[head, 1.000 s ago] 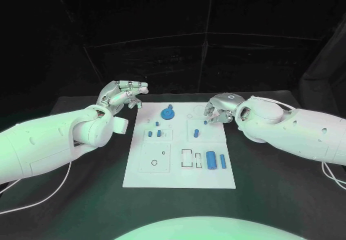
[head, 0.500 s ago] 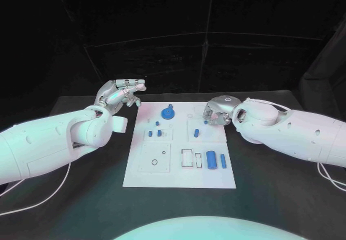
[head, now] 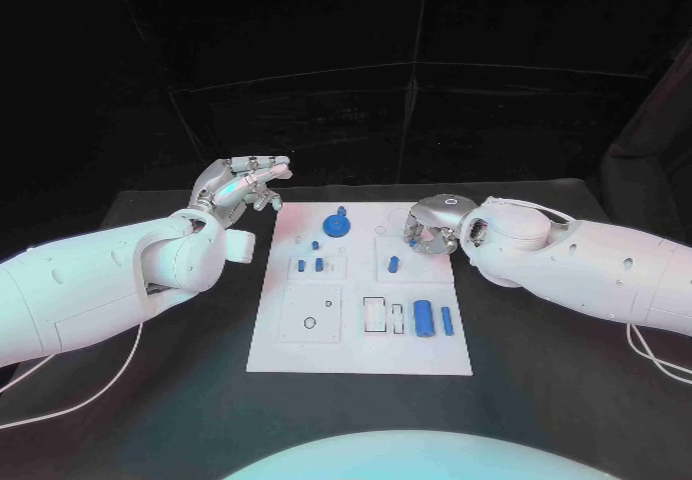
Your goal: Assemble the parts on the task board
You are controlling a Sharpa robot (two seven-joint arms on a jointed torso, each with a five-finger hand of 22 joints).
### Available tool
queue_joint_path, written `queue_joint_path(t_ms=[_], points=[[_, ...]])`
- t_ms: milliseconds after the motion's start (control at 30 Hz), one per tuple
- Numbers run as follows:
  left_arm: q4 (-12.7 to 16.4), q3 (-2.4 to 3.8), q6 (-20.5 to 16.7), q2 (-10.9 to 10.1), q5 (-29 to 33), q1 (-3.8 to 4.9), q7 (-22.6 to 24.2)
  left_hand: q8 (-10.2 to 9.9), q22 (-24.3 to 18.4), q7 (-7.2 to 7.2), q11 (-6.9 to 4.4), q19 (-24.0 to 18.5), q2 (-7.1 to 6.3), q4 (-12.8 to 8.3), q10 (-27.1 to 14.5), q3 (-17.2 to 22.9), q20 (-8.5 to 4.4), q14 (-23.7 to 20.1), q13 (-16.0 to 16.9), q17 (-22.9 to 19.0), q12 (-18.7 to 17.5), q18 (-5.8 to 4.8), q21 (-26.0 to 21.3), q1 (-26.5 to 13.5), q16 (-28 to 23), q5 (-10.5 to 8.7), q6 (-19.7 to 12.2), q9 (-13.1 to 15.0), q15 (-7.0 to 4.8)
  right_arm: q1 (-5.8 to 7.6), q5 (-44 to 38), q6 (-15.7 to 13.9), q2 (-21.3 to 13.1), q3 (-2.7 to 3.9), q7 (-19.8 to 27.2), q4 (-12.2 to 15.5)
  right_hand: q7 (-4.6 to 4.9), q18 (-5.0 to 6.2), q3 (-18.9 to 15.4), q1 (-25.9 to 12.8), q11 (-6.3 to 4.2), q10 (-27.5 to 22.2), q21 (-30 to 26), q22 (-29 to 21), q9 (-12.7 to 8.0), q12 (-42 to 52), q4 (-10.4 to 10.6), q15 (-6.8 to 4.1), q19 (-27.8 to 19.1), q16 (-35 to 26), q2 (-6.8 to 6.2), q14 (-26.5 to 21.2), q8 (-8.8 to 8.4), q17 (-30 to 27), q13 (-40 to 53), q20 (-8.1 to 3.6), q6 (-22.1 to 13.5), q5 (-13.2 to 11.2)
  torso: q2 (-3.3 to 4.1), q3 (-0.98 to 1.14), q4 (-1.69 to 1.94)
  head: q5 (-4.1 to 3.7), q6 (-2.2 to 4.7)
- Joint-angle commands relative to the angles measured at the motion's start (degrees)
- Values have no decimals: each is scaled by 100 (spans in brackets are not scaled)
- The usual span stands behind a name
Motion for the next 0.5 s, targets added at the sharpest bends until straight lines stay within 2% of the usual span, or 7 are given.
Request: queue_joint_path(t_ms=[33, 333, 500], points=[[1, 5, 50, 1, 51, 7, 67, -27, -9, 0, 16, -30, 32, -11, -48, -37, 8, -46, 6, -15, 28, 66, -38, 51, -29, -8, -37, -4, 18, -17, 80, 181, 19, -8, 79, -17, 8, -79, 178, -79, -2, 48, 17, 12, 7, -38, -45, 32, 18, 21, -18, 118, -44, -12, -10, 4, 36, -36, 0, 2, 0, 4, -6], [-13, 5, 52, -1, 51, 7, 22, -30, -25, 41, 43, -28, 26, -19, -82, -61, 20, -65, 5, -46, 41, 63, -58, 73, -34, -8, -56, 0, 36, -44, 95, 255, 45, -8, 53, -57, 20, -111, 660, -319, -9, 144, 159, 207, 20, -23, -249, 37, 100, 147, -80, 136, -26, 93, -3, 17, 143, -93, 0, -4, 0, 1, -24], [-22, 5, 58, -4, 51, 8, -3, -30, -25, 41, 43, -28, 26, -19, -82, -61, 20, -65, 5, -46, 41, 63, -58, 73, -34, -8, -56, 0, 36, -50, 71, 20, 42, -7, -19, -56, 5, -156, 871, -361, -29, 305, 330, 440, 41, 3, -381, 5, 248, 192, -2, 156, 20, 104, 12, 11, 272, -134, -6, 0, -3, -6, -37]])
